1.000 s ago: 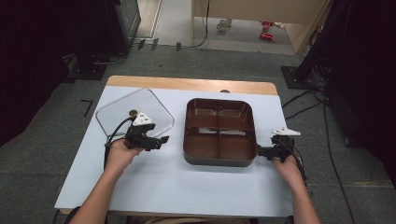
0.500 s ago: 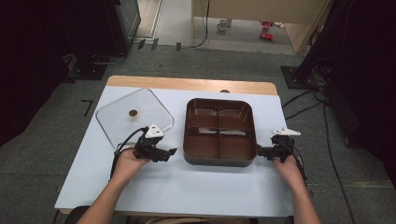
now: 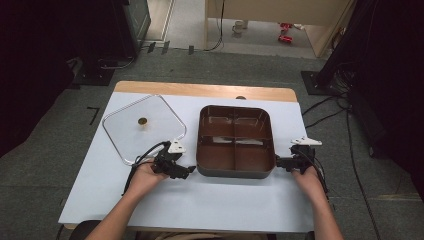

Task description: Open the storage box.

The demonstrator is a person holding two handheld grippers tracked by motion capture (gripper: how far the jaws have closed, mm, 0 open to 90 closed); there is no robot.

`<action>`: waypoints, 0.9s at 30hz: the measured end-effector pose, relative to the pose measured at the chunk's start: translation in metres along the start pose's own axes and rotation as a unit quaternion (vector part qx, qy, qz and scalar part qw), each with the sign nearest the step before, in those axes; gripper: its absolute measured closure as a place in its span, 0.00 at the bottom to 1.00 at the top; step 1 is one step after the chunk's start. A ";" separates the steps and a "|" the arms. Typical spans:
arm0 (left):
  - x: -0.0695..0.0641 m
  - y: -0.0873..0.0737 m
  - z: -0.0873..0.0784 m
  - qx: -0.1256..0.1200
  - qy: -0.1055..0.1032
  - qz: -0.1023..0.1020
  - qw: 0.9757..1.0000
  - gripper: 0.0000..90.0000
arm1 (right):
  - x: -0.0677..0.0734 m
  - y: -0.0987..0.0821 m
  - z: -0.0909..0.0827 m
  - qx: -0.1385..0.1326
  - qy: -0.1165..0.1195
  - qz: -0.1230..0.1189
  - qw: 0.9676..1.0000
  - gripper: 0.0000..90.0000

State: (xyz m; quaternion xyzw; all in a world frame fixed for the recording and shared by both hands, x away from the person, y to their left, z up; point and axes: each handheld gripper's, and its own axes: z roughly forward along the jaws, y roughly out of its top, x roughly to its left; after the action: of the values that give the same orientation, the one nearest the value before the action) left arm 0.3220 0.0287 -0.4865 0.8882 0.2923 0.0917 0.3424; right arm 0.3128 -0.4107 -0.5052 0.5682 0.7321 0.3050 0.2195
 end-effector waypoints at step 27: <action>-0.006 -0.014 0.005 -0.047 0.021 0.006 0.999 0.19 | 0.000 0.000 0.000 0.000 0.000 0.000 1.000 0.00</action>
State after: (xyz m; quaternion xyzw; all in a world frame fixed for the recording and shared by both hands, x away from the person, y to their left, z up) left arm 0.3125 0.0302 -0.4994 0.8708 0.2892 0.1263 0.3771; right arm 0.3128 -0.4106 -0.5052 0.5682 0.7320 0.3051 0.2195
